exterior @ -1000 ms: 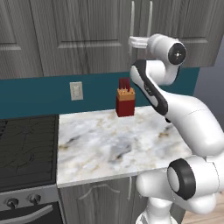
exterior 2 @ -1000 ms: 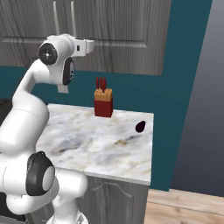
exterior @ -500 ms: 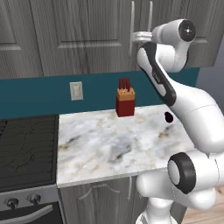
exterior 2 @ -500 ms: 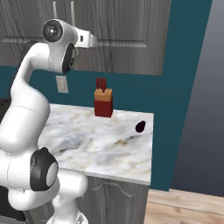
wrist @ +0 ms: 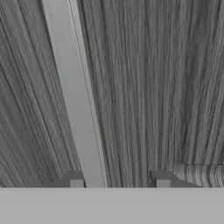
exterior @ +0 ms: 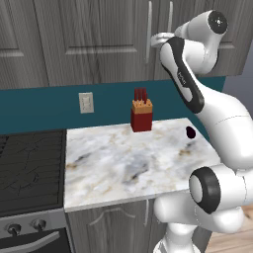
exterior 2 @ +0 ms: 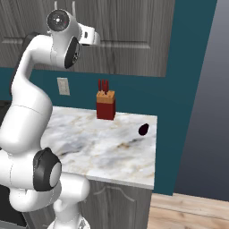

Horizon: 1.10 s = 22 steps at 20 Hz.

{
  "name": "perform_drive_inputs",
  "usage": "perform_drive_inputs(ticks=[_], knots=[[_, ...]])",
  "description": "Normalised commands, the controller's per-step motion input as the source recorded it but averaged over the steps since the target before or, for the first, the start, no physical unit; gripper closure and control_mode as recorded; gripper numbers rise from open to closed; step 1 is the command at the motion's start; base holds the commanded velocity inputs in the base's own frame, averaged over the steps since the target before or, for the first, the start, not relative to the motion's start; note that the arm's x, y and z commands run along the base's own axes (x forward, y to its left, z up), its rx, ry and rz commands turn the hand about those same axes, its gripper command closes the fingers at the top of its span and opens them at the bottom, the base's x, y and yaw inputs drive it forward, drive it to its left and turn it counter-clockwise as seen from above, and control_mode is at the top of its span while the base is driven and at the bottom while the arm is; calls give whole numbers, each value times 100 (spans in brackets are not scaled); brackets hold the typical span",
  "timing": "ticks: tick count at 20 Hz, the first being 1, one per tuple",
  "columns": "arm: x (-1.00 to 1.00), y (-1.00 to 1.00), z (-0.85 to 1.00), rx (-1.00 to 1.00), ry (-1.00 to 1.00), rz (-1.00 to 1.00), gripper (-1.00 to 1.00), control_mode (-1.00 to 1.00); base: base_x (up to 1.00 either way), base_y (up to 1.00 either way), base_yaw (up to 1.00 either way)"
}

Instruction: Pick the sponge and sponge from the cabinet and place them on the counter.

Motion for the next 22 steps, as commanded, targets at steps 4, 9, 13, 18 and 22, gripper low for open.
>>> perform_drive_inputs(ticks=[4, 9, 13, 18, 22], knots=[[0, -1, -12, 0, 0, 4, 100, -100, 0, 0, 0], [-25, -24, -2, 0, -1, 1, 100, -100, 0, 0, 0], [-46, -50, 0, 0, -5, 1, 100, -100, 0, 0, 0], [-59, -77, 0, 0, -5, 2, 100, -100, 0, 0, 0], [-59, -85, 0, 0, -4, 2, 100, -100, 0, 0, 0]])
